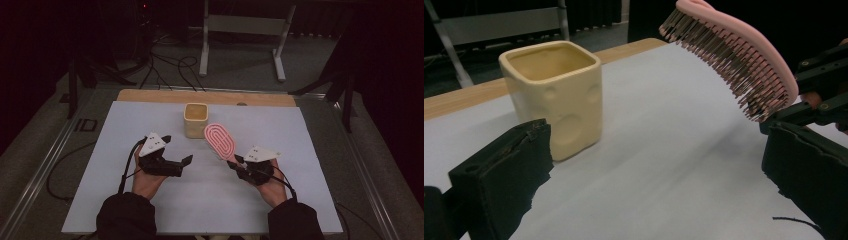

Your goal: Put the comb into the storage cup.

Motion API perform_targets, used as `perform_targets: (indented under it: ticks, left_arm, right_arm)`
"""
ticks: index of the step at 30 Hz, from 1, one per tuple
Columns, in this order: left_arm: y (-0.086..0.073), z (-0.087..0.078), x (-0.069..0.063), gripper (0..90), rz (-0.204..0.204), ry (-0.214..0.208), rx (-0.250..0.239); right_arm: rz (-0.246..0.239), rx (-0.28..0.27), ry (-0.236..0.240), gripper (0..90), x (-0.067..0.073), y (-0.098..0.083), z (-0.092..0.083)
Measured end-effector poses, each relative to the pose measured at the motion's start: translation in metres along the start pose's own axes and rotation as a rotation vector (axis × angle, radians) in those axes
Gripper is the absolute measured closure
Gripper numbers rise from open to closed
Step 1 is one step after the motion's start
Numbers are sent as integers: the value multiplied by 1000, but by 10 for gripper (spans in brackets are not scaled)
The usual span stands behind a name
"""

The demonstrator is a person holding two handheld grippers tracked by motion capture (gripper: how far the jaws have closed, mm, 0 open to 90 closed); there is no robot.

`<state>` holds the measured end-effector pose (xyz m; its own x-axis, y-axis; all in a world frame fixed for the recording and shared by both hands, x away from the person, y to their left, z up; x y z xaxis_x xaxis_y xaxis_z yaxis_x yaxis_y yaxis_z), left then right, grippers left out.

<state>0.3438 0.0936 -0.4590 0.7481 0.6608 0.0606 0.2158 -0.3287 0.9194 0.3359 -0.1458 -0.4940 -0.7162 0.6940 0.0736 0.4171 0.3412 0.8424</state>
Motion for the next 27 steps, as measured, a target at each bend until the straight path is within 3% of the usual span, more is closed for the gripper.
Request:
perform_targets:
  ticks: [27]
  left_arm:
    - [12,22,-16,0,-4,-45,-2]
  right_arm:
    - [-8,-9,5,697,4,6,12]
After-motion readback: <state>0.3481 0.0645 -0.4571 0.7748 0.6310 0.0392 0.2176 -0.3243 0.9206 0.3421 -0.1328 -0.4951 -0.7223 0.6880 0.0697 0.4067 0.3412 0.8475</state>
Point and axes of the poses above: each handheld gripper's, and its own axes: z roughly forward along the jaws, y roughly out of its top, x roughly to its left, the point moved 6 cm from there along z, roughly forward along the jaws, and after that the axes turned 9 degrees about z, right-handed, at the moved point
